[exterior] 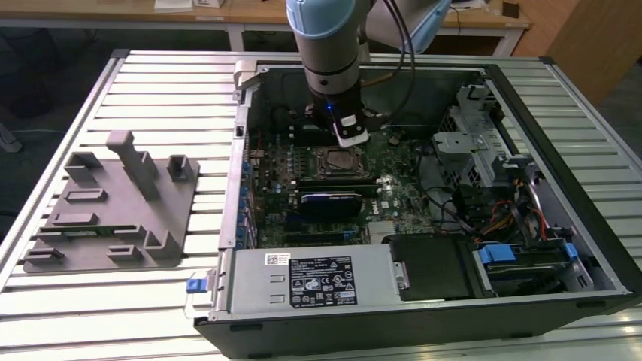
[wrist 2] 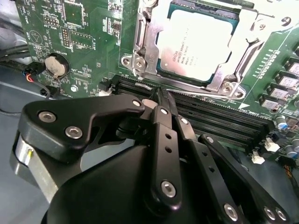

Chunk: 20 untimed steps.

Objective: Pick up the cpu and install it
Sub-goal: 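Install the first cpu locking lever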

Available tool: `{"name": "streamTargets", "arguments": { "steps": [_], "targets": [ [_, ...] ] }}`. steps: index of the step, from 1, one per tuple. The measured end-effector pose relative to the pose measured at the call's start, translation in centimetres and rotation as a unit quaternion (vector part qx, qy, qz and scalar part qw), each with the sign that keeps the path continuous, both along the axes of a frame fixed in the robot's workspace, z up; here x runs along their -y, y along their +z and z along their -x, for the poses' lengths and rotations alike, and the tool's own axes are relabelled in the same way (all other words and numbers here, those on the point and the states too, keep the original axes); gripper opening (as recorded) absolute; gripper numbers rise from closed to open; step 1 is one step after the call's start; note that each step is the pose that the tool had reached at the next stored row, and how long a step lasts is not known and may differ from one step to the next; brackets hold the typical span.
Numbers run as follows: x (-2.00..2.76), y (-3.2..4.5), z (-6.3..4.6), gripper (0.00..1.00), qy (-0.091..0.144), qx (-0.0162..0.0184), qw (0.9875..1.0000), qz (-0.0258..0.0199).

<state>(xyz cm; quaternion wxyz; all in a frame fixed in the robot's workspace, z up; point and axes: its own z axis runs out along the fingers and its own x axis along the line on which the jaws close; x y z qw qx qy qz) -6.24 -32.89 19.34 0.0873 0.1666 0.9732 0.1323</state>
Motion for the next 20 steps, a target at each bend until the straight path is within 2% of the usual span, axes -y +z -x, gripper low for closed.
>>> {"name": "streamTargets", "arguments": {
  "steps": [9,20],
  "targets": [
    [0.2,-0.27,-0.16,0.11,-0.001,0.0006,1.0,0.0001],
    [0.2,-0.29,-0.27,0.11,-0.001,0.0007,1.0,0.0003]
  ]
}}
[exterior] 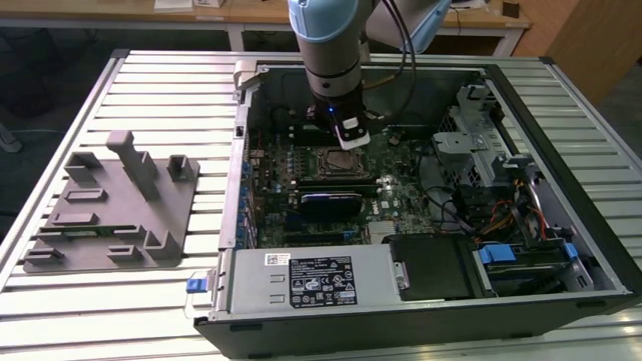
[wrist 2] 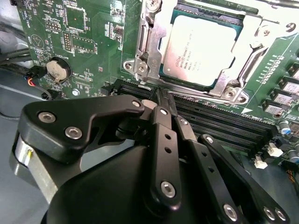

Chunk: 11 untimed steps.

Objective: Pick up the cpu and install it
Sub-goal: 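Install the first cpu locking lever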

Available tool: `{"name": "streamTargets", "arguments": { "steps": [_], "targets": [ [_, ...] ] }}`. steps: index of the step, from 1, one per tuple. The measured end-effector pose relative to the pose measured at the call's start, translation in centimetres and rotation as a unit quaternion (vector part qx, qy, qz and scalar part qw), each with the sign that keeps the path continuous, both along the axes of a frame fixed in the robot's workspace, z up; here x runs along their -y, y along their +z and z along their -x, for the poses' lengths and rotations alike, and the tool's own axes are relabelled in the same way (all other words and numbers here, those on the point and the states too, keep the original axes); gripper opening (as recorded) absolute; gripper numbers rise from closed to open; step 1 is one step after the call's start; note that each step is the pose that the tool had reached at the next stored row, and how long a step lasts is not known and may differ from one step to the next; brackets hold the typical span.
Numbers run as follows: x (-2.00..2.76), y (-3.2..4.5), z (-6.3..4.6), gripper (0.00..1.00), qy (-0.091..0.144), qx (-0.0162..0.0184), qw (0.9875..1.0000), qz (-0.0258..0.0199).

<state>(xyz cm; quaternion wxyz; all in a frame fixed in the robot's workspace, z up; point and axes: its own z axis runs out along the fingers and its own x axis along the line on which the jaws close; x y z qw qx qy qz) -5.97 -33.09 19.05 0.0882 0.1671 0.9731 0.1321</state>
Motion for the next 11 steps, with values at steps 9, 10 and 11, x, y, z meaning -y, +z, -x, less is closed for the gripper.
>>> {"name": "streamTargets", "arguments": {
  "steps": [9,10,11],
  "targets": [
    [0.0,0.62,0.0,0.11,0.0,0.0001,1.0,0.0],
    [-0.01,0.62,0.0,0.11,0.0,0.0001,1.0,-0.0002],
    [0.0,0.63,0.03,0.11,0.0,0.0001,1.0,-0.0004]
  ]
}}
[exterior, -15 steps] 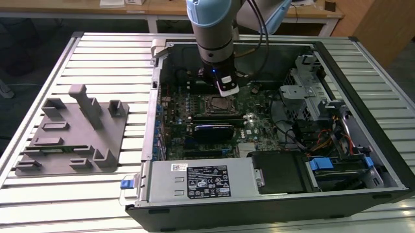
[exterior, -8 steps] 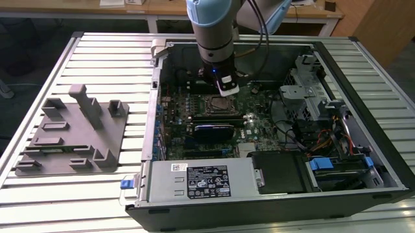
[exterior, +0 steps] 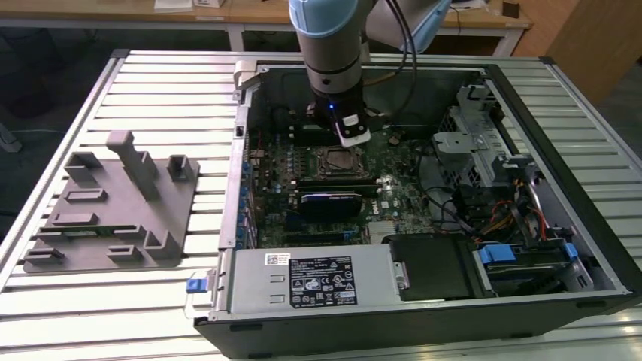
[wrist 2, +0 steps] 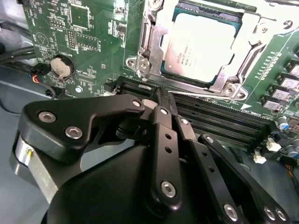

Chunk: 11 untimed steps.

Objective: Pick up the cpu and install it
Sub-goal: 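Install the first cpu locking lever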

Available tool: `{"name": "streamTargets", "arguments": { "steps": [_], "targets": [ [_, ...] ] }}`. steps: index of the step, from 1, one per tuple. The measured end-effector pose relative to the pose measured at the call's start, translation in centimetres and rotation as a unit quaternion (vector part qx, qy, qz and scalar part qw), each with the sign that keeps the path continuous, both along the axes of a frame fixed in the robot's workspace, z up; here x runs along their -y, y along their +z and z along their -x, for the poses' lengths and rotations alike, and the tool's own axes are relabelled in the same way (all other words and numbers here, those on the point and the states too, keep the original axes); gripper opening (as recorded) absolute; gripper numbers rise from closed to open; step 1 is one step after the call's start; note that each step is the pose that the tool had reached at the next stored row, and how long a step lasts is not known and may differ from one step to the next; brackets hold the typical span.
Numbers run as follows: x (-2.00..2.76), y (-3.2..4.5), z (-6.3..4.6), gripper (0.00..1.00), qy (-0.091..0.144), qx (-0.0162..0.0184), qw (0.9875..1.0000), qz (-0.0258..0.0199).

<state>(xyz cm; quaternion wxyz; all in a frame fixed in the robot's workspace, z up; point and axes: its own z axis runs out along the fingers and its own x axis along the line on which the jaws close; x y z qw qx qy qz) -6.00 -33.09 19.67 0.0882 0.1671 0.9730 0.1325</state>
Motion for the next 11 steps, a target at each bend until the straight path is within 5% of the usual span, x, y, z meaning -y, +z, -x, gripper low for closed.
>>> {"name": "streamTargets", "arguments": {
  "steps": [6,11],
  "targets": [
    [-0.01,-0.08,0.54,0.11,0.0,0.0018,1.0,-0.0018],
    [0.0,-0.25,0.59,0.11,0.0,0.0077,1.0,-0.0016]
  ]
}}
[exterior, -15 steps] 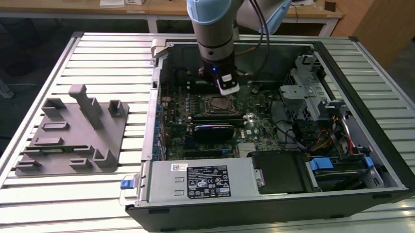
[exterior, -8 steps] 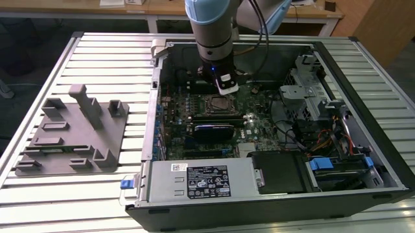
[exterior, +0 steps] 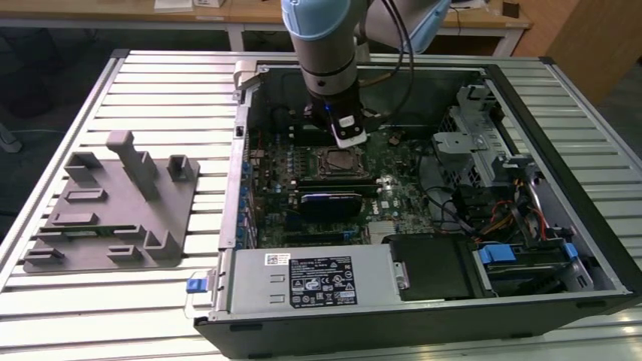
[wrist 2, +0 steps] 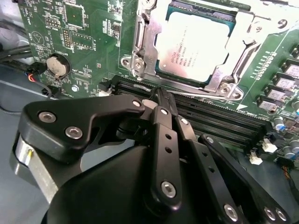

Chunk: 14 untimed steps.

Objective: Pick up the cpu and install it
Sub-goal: 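Install the first cpu locking lever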

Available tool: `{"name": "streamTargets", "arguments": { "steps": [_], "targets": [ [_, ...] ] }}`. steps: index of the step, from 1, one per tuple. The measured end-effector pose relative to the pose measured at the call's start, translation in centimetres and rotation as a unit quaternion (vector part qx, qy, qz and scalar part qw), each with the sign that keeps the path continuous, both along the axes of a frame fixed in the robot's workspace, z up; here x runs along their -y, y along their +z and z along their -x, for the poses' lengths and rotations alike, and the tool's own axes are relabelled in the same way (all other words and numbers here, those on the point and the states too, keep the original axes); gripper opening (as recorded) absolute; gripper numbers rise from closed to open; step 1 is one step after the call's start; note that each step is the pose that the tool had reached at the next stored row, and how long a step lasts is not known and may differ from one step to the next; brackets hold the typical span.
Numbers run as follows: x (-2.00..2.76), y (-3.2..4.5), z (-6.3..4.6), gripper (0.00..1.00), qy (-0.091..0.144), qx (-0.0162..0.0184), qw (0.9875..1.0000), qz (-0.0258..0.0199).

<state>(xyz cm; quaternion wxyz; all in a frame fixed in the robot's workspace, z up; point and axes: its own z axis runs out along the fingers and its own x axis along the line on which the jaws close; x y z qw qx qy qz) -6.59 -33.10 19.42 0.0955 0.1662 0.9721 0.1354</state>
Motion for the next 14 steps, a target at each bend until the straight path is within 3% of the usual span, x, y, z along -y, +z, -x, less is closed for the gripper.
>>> {"name": "streamTargets", "arguments": {
  "steps": [14],
  "targets": [
    [0.46,-0.29,0.0,0.11,0.0,0.016,0.9999,0.0]
  ]
}}
